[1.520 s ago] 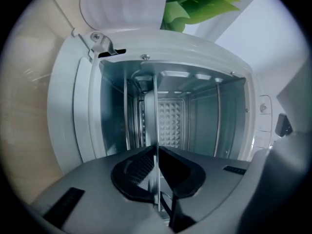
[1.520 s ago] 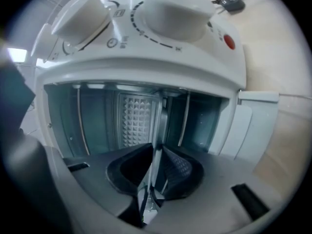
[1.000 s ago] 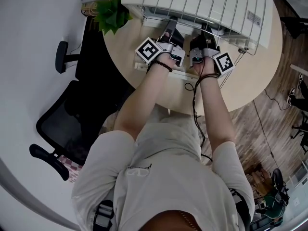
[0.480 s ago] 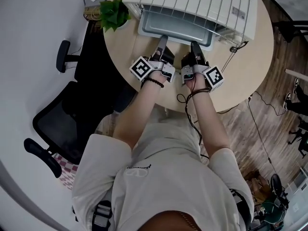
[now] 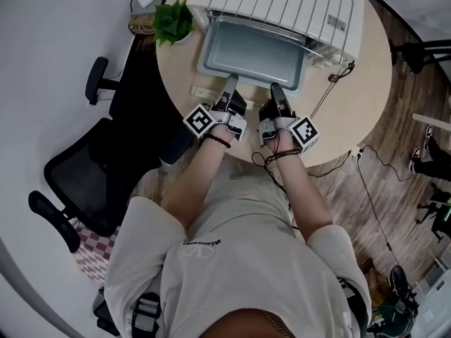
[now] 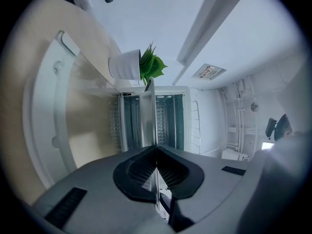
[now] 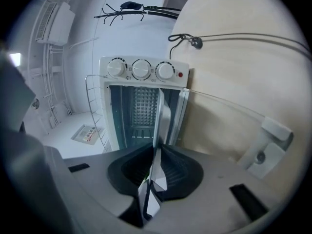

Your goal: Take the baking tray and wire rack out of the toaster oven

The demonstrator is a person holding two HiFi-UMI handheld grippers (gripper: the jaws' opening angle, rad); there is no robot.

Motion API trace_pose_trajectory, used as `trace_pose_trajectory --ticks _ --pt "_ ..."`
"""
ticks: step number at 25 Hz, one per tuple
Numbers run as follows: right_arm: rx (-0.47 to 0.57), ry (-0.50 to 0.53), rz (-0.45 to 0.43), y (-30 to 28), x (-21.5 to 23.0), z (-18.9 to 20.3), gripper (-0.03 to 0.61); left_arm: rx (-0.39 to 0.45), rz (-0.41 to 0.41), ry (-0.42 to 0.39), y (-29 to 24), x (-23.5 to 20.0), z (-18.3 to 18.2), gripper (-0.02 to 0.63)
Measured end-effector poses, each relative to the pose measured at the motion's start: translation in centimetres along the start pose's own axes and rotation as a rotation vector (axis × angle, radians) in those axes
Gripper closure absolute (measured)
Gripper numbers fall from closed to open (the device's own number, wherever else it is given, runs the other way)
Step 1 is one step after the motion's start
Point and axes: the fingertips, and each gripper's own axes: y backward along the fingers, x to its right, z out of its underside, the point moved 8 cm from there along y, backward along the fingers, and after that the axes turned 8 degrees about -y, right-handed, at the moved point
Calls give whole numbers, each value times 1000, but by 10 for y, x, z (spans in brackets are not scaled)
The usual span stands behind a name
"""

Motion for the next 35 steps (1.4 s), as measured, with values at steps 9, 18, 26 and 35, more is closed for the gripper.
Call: trace_pose_trajectory --ticks 9,18,26,35 --pt "-101 35 -19 39 -15 24 534 -23 18 -68 43 37 1 611" --pt "-216 21 -11 78 -37 58 534 -9 3 -48 99 74 0 611" --pt "-333 55 -32 122 -76 81 532 -56 27 -68 137 129 -1 611" --pt "-318 132 -111 146 -131 72 534 -103 144 -80 126 178 5 611"
